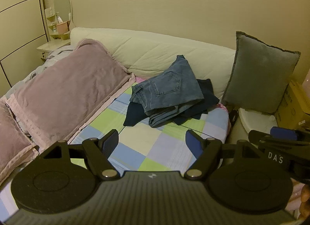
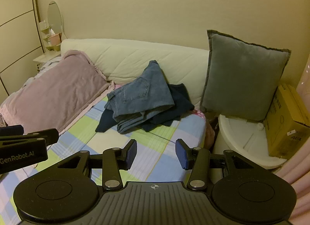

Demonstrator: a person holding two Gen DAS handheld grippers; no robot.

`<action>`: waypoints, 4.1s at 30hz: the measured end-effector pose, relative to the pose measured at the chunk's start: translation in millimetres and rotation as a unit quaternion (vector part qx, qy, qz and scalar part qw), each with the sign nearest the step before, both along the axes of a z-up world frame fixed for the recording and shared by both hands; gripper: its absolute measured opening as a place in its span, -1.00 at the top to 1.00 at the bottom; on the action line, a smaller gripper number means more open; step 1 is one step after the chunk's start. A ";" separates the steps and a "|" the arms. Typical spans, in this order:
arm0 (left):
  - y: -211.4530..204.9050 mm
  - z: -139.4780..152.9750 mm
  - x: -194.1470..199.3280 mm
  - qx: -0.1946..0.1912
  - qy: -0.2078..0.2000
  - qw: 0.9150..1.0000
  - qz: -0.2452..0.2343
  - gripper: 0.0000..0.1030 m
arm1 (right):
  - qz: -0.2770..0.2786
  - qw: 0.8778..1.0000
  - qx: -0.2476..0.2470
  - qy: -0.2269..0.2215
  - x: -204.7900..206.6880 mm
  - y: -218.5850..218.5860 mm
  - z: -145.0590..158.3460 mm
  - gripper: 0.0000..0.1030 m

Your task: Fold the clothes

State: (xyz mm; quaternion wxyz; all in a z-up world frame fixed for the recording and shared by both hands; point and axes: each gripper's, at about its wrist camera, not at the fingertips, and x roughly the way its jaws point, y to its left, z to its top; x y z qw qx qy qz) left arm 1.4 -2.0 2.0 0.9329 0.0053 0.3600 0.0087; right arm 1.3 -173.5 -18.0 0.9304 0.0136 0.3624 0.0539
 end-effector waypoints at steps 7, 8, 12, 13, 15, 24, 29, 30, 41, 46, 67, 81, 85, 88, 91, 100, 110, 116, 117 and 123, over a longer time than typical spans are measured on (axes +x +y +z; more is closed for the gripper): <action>10.8 -5.0 0.9 0.000 -0.004 1.000 -0.005 -0.43 | 0.000 1.000 -0.003 0.001 2.6 0.5 1.6 0.07; 11.7 -7.5 -1.8 0.001 -0.005 1.000 -0.006 -0.43 | -0.001 1.000 -0.003 0.001 2.3 1.3 0.4 0.07; 18.7 -15.2 -8.9 -0.002 -0.007 1.000 -0.009 -0.43 | -0.003 1.000 -0.004 -0.002 2.6 4.8 -0.7 0.07; 21.5 -15.7 -9.6 -0.004 -0.006 1.000 -0.009 -0.43 | -0.004 1.000 -0.004 -0.002 2.8 5.8 -0.7 0.07; 26.3 -19.1 -13.9 -0.003 -0.008 1.000 -0.012 -0.43 | -0.005 1.000 -0.004 -0.004 3.1 7.8 -0.9 0.07; 36.4 -19.9 -11.0 -0.005 -0.007 1.000 -0.016 -0.43 | -0.010 1.000 -0.007 -0.010 4.5 16.3 0.7 0.07; 44.2 -21.4 -10.4 -0.010 -0.004 1.000 -0.017 -0.43 | -0.012 1.000 -0.012 -0.012 4.0 20.4 4.1 0.07; 44.0 -20.8 -9.4 -0.011 -0.004 1.000 -0.016 -0.43 | -0.012 1.000 -0.014 -0.012 3.6 21.4 4.2 0.07; 47.1 -20.7 -9.6 -0.019 0.000 0.999 -0.026 -0.43 | -0.017 0.999 -0.025 -0.013 -0.4 24.4 9.2 0.07; 47.2 -20.5 -9.1 -0.019 0.002 0.999 -0.028 -0.43 | -0.021 0.999 -0.025 -0.012 -0.4 24.1 10.5 0.07; 37.9 -25.2 9.4 -0.022 0.020 0.999 -0.021 -0.43 | -0.024 0.999 -0.027 -0.001 9.0 17.7 4.5 0.07; 47.7 -30.4 29.6 -0.023 0.027 0.999 0.003 -0.43 | -0.018 1.000 -0.007 0.017 40.2 18.9 -2.9 0.07; 51.8 -33.4 37.4 -0.024 0.032 0.999 0.014 -0.43 | -0.010 1.000 -0.007 0.018 51.8 21.0 -5.5 0.07; 54.1 -36.1 45.4 -0.027 0.038 0.999 0.021 -0.43 | -0.001 1.000 -0.004 0.022 61.7 23.2 -9.0 0.07; 54.6 -41.9 55.7 -0.030 0.046 0.998 0.026 -0.42 | 0.010 1.000 -0.002 0.029 72.2 25.9 -15.2 0.07; 48.5 -66.8 95.2 -0.037 0.070 0.996 0.038 -0.42 | 0.022 0.999 0.027 0.006 107.3 7.0 -35.8 0.07; 30.1 -99.8 167.3 -0.072 0.088 0.993 0.036 -0.19 | 0.095 0.993 -0.068 -0.010 175.7 -3.1 -75.5 0.07; 25.3 -120.7 216.1 -0.090 0.103 0.989 0.046 -0.16 | 0.133 0.984 -0.119 -0.006 223.0 -9.9 -111.5 0.07; 24.9 -125.3 224.7 -0.092 0.107 0.989 0.049 -0.16 | 0.138 0.982 -0.129 -0.008 231.5 -11.4 -117.6 0.07; 20.7 -154.9 272.1 -0.100 0.126 0.985 0.063 -0.16 | 0.161 0.973 -0.162 -0.006 286.2 -18.8 -149.7 0.07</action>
